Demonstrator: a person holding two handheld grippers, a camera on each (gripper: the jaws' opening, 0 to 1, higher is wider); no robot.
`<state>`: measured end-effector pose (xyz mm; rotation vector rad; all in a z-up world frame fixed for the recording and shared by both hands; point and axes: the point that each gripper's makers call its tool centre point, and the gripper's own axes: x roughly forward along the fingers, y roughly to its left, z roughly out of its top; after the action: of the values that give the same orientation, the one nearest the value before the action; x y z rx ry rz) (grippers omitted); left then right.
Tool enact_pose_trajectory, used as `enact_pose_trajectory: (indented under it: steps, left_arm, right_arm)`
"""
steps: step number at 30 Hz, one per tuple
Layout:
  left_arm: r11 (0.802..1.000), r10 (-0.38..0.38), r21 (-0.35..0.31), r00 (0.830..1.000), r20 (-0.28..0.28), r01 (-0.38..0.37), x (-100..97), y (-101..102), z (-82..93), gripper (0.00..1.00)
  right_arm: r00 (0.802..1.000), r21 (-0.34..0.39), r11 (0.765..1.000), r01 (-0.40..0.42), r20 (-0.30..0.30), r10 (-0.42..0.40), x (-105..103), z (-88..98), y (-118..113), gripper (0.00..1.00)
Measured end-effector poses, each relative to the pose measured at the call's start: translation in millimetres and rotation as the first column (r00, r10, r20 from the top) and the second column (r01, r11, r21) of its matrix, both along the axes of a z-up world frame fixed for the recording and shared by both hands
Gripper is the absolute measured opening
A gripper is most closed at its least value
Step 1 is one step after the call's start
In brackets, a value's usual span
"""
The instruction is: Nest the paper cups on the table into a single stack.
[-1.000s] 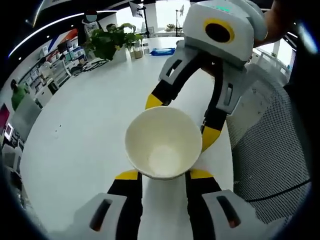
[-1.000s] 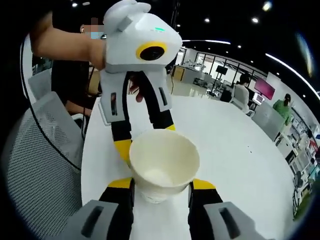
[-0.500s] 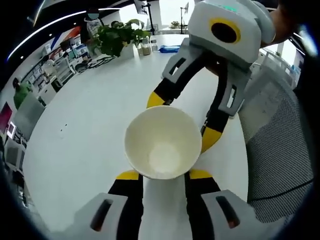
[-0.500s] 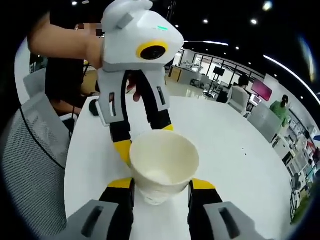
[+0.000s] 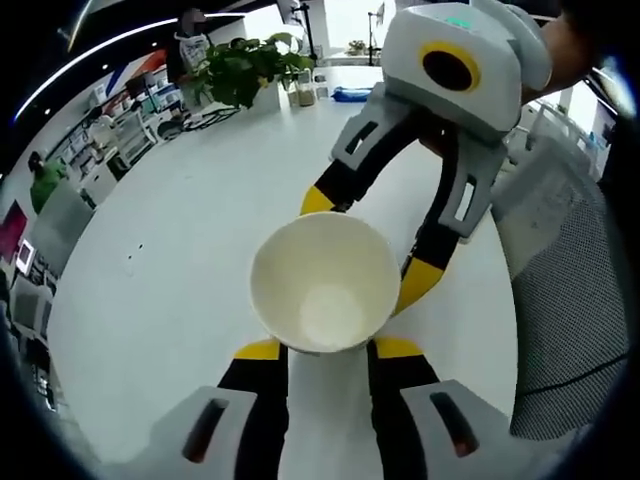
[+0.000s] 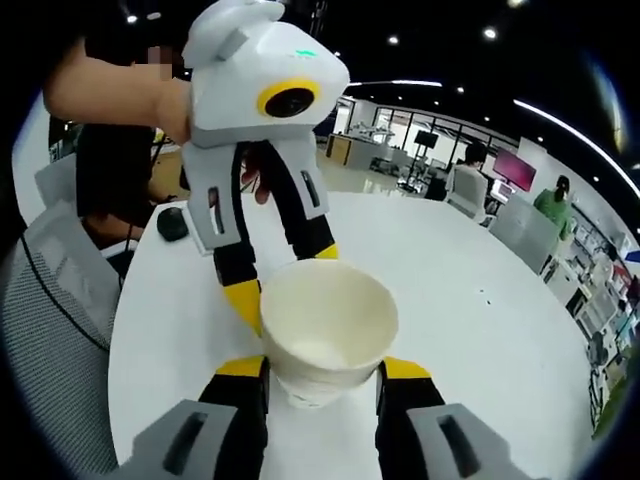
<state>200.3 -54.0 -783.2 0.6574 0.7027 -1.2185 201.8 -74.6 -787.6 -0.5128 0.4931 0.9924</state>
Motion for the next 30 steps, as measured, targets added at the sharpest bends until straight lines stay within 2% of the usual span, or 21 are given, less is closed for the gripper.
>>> enact_pose_trajectory:
  steps: [9, 12, 16, 22, 25, 27, 29, 30]
  left_arm:
    - [1.000, 0.002, 0.004, 1.000, -0.002, -0.002, 1.4, 0.5, -3.7, 0.27]
    - [1.000, 0.006, 0.005, 1.000, 0.002, -0.006, 1.1, 1.1, -2.9, 0.28]
    - [1.000, 0.021, 0.006, 1.000, -0.001, -0.021, -1.4, 4.7, -2.1, 0.31]
    - [0.994, 0.091, -0.050, 0.995, -0.031, -0.092, -10.2, 13.3, 2.2, 0.37]
    - [0.978, 0.161, -0.127, 0.985, -0.058, -0.168, -10.2, 15.0, 10.8, 0.41]
    - [0.955, 0.211, -0.197, 0.974, -0.082, -0.223, -11.1, 16.2, 19.3, 0.44]
    - [0.935, 0.249, -0.240, 0.965, -0.088, -0.263, -13.6, 21.0, 25.1, 0.47]
    - [0.930, 0.258, -0.245, 0.962, -0.090, -0.273, -17.6, 21.9, 26.2, 0.49]
  right_arm:
    - [1.000, -0.016, 1.000, 0.002, 0.015, -0.001, 1.2, -0.9, -1.5, 0.42]
    - [1.000, -0.006, 1.000, -0.002, 0.018, 0.002, 0.1, 0.8, -0.1, 0.49]
    - [1.000, -0.011, 1.000, -0.001, 0.008, 0.001, -2.4, -1.8, -1.9, 0.51]
    - [0.999, 0.015, 0.999, 0.047, -0.028, -0.047, -13.5, 0.6, -12.5, 0.61]
    - [0.995, 0.052, 0.994, 0.095, -0.048, -0.093, -20.4, 7.8, -18.1, 0.67]
    - [0.992, 0.075, 0.990, 0.120, -0.057, -0.116, -26.1, 12.4, -20.6, 0.72]
    - [0.990, 0.091, 0.986, 0.136, -0.060, -0.131, -30.2, 13.8, -22.8, 0.74]
    - [0.988, 0.097, 0.985, 0.145, -0.059, -0.139, -31.7, 14.4, -24.0, 0.76]
